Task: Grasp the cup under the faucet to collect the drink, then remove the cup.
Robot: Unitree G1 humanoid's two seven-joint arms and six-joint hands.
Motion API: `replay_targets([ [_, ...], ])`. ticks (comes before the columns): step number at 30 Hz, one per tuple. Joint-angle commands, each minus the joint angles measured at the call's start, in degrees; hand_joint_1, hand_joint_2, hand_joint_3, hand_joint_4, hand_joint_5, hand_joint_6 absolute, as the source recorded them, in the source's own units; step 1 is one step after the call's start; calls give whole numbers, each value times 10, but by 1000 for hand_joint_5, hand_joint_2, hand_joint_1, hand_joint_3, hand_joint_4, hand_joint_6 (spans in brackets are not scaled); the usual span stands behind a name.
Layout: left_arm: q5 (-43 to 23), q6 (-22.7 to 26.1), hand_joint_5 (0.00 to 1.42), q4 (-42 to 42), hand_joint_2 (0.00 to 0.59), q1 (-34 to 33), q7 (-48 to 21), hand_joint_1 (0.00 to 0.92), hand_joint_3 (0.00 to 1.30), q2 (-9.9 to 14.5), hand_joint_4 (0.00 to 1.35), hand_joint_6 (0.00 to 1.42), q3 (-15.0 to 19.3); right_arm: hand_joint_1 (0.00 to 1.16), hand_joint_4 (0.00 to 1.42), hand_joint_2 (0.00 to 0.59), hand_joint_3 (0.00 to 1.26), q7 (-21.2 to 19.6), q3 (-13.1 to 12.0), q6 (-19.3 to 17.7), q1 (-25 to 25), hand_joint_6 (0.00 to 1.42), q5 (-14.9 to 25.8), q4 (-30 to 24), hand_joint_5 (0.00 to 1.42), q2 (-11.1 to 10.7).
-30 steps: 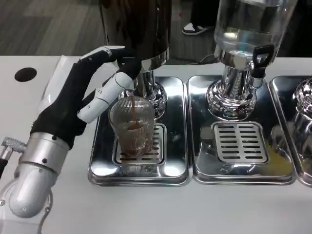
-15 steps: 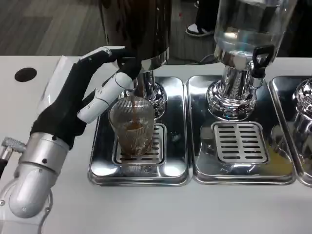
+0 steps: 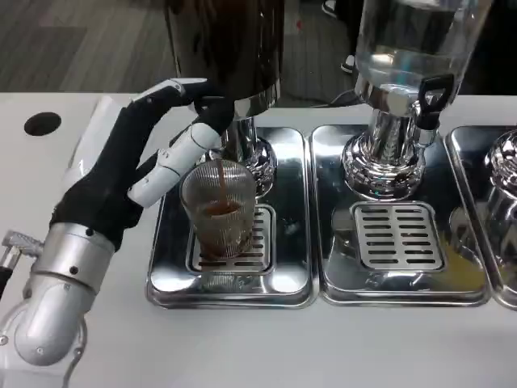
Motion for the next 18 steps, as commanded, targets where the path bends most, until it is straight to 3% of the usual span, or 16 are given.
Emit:
replay_targets([
  [1,-3,-13,178,-6,74,13,-3,0,149,-1,81,0,1,767,394,577,444,3,-1,-4,2,197,8,-8,328,0],
  [4,-4,-16,143,-3,74,15,-3,0,4,-1,1,0,2,767,394,577,444,3,-1,-4,2,197,7,-7,328,0],
  [15,6,-36,0,-6,30,34,1,0,0,7,0,0,11,767,394,577,444,3,-1,-4,2,197,6,-7,328,1],
  [18,17,-48,0,-15,24,54,0,0,0,24,0,0,23,768,394,575,444,3,0,-4,4,197,3,-9,328,1],
])
